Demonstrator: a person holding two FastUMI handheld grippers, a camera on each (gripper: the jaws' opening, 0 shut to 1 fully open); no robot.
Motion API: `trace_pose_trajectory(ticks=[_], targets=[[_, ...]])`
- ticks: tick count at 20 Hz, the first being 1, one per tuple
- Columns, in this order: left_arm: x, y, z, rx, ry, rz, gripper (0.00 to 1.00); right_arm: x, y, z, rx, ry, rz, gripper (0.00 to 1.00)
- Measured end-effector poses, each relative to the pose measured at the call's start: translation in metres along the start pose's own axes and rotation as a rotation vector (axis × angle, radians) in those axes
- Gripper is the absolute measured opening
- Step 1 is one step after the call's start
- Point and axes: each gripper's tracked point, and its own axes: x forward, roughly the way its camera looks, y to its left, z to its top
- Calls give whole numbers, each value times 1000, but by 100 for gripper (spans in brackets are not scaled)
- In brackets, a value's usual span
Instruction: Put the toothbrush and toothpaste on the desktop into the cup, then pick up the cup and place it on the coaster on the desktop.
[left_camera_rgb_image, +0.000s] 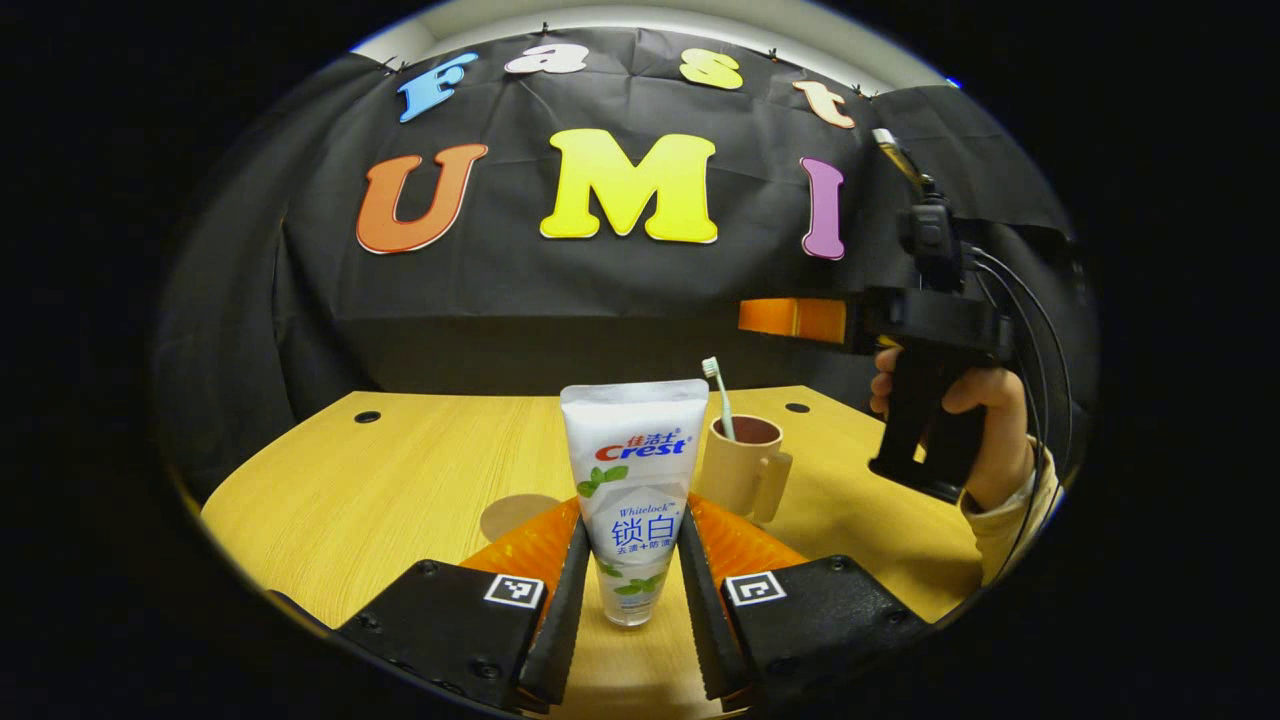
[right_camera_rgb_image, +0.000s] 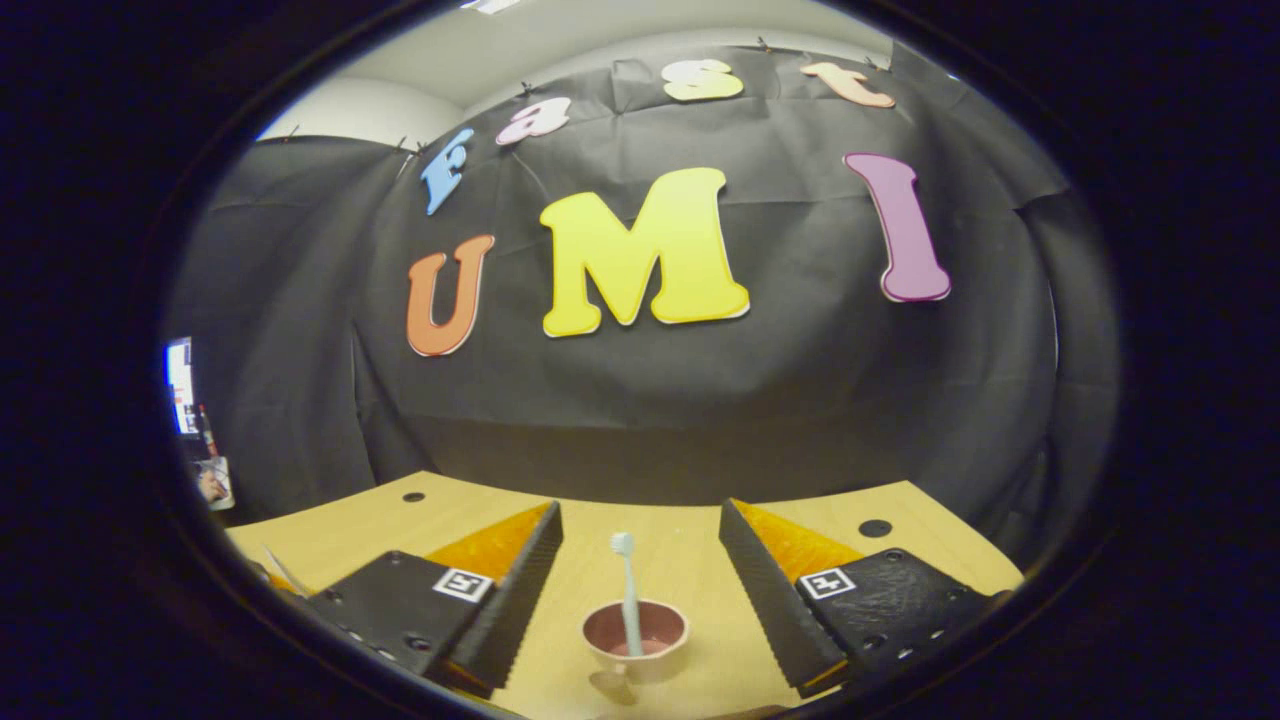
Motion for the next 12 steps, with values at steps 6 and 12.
trace_pose_trajectory(ticks=[6, 12], targets=[[44, -21, 38, 26, -44, 0, 51, -69, -30, -10, 36, -10, -20, 96], [95, -58, 82, 39, -113, 0, 51, -130, -46, -62, 69, 58, -19, 96]])
